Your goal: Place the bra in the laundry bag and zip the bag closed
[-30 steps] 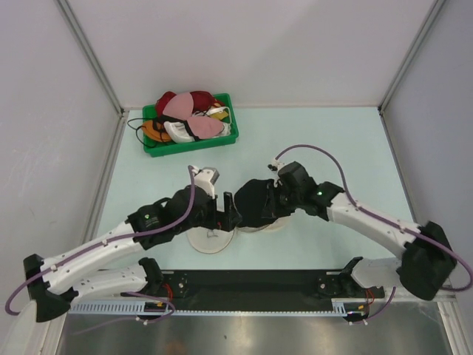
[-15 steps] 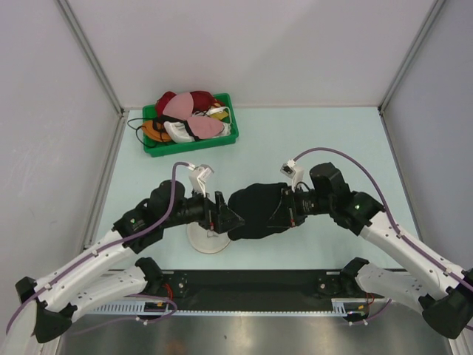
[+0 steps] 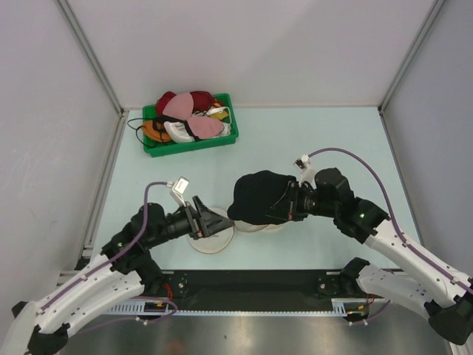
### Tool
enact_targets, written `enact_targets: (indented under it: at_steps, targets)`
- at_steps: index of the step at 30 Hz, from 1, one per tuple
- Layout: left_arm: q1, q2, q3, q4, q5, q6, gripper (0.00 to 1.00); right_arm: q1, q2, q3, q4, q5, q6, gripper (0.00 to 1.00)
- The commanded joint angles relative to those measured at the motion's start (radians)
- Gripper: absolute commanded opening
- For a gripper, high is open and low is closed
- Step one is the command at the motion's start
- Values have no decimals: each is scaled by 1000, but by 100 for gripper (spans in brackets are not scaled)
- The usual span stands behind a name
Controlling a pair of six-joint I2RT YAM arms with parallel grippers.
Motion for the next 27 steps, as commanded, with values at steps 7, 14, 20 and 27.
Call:
enact_targets:
  at_steps: [7,14,20,27]
  targets:
    - [-38,35,-174,461,-84,-459,100,208,-40,-70,352,290,179,0]
    - [-38,114,-202,582,-61,-493,96,258,-23,-101,392,264,217,0]
    - [-38,115,-219,587,-107,-458,71,282,-3,-144,466,169,297,0]
    - [-29,57,-168,408,-196,-272,0,281,41,-110,353,54,265,18]
